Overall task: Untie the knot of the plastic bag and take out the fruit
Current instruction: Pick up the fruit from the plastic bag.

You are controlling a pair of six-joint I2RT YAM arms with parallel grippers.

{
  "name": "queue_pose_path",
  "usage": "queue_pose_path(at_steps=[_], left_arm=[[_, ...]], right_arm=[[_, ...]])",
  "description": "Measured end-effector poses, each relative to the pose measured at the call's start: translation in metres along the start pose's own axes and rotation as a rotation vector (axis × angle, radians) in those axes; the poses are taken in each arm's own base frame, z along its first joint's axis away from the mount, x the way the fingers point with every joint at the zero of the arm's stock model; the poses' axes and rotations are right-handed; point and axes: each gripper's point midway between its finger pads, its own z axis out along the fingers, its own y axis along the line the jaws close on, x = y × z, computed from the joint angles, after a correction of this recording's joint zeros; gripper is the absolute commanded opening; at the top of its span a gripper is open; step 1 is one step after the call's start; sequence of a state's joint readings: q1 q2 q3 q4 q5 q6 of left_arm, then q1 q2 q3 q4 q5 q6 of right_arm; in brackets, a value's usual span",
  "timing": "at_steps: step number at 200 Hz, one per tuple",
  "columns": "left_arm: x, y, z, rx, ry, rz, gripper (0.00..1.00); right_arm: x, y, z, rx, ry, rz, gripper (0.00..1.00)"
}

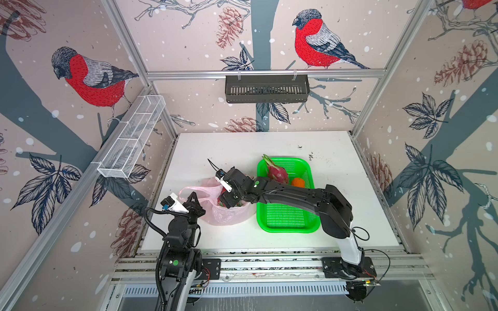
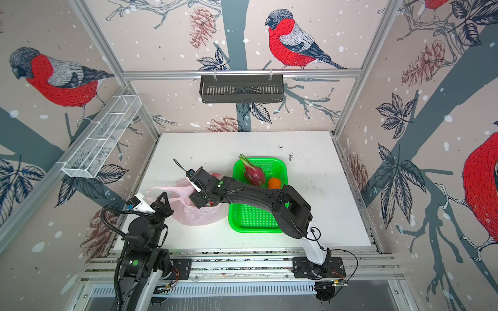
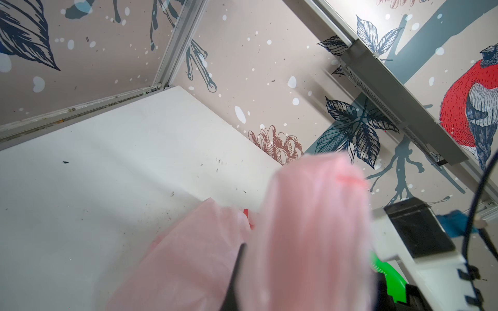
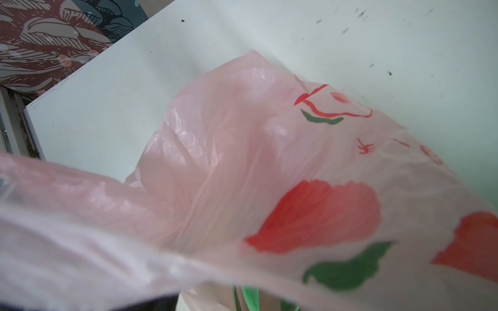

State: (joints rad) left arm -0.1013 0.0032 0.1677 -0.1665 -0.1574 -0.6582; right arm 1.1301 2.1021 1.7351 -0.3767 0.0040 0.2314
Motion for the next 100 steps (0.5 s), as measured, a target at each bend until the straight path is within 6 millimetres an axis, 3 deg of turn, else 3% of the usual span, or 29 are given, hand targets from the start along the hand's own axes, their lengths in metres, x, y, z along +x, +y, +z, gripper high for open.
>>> queue_pose_path(at_steps=[18, 56, 100], left_arm=[[-0.001, -0.001, -0.001, 0.001, 0.004, 0.001, 0.00], [-0.004, -0.004, -0.004, 0.004, 0.007, 0.001, 0.00], [-0.001, -0.002, -0.004, -0.007, 0.023, 0.004, 0.00]], right_arm=[[0.001, -0.005, 0.009, 0.020, 0.013, 0.003, 0.94], [0.003, -0.017, 0.026, 0.063, 0.034, 0.014, 1.00], [0.002, -0.026, 0.044, 0.082, 0.039, 0.053, 0.99]])
